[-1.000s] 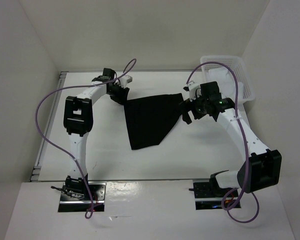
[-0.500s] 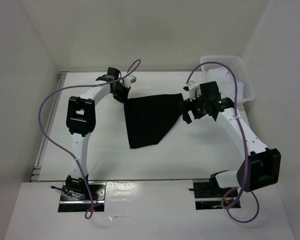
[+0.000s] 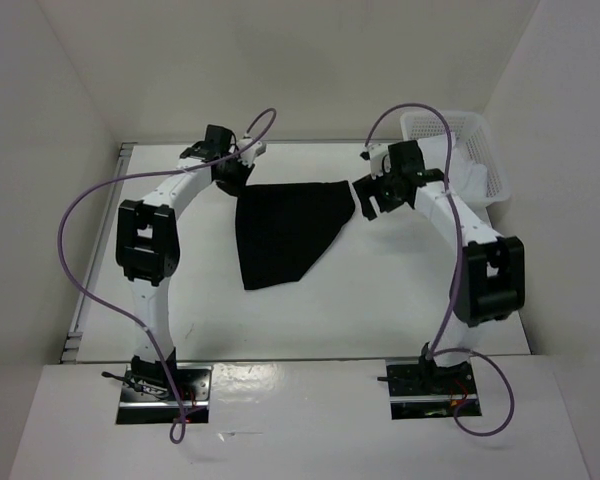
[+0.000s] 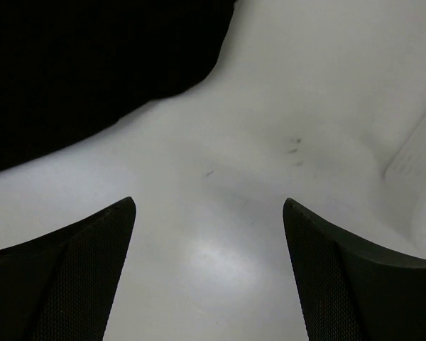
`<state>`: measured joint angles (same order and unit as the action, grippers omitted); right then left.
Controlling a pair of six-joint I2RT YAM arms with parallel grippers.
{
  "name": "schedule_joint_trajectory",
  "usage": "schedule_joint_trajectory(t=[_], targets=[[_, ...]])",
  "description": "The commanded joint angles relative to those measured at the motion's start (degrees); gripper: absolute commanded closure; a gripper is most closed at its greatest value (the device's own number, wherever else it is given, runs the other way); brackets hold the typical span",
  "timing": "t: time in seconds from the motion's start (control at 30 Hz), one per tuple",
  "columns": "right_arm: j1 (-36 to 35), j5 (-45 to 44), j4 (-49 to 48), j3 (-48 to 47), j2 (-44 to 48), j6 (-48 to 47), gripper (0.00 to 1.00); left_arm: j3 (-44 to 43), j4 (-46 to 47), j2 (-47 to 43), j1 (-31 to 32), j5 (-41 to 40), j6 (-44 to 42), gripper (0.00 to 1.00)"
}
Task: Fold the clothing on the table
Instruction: Flatten the skirt out
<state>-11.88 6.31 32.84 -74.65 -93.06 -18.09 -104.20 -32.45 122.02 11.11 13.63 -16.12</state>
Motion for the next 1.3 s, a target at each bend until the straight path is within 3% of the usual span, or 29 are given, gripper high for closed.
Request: schedule_joint_trajectory(t=[0.0,0.13,0.47,0.63,0.83,1.1,1.27], targets=[[4.4,9.2,-6.4,-9.5,-8.9,-2.1,0.12,2.5,0.0,-0.6,1.0,-1.1,0.8,1.0],[8.6,20.5,-4.5,-20.3,-19.9,-2.1,0.15,3.1,0.5,-0.1,2.2,-3.0,0.8,1.0],[8.1,32.0,3.2,-35.6,-39.6,-5.9,0.19,3.7,0.5,0.4,2.8,-5.4,0.2,1.0],[7.0,33.4,3.5,-38.1,-42.8,-5.9,0.19,3.7,0.5,2.0,3.3,-5.4,0.2,1.0],[7.0,35.8,7.5,-48.2,-49.4,-4.3,0.19,3.7,0.5,2.5,4.3,-5.4,0.2,1.0],[7.0,37.4,12.2,-58.6,-56.7,-2.9,0.28,3.7,0.5,2.5,4.9,-6.0,-0.8,1.0],[6.4,38.4,18.8,-67.5,-61.4,-2.9,0.4,3.7,0.5,2.5,4.9,-6.5,-0.8,1.0]])
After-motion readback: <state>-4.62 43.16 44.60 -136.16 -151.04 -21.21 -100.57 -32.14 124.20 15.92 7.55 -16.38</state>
